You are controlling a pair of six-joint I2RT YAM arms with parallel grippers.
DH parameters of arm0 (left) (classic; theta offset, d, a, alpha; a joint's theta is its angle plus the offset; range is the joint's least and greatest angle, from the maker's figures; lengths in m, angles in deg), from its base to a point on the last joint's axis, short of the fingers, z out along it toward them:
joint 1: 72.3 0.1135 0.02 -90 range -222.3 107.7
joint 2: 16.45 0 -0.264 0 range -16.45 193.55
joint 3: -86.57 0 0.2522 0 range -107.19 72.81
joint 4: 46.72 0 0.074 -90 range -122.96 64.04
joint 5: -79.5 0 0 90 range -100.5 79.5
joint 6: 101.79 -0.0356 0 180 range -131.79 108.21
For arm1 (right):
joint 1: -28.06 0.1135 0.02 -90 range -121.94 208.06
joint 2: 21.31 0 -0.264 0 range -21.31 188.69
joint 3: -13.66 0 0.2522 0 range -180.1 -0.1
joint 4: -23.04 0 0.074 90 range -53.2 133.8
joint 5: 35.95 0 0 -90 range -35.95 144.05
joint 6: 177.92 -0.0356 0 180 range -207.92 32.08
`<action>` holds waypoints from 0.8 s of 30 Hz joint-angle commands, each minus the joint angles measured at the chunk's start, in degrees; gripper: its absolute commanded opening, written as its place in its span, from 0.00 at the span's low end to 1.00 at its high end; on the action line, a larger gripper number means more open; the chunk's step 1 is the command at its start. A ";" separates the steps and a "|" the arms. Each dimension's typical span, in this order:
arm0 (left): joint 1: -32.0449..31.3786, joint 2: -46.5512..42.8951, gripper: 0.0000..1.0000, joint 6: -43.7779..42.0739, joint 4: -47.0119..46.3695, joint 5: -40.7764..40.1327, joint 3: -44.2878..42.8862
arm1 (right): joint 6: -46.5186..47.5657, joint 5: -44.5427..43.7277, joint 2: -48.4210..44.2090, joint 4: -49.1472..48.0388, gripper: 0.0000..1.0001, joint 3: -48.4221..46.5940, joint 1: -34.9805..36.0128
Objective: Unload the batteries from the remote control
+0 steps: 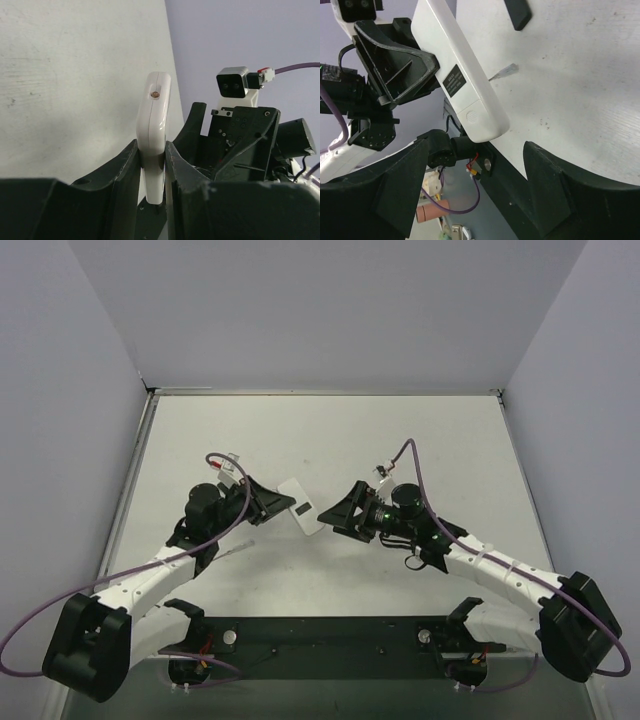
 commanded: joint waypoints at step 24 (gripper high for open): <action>0.00 7.16 0.00 -4.46 -9.03 -3.07 3.27 | -6.50 0.13 11.77 -1.49 0.68 -2.48 -2.04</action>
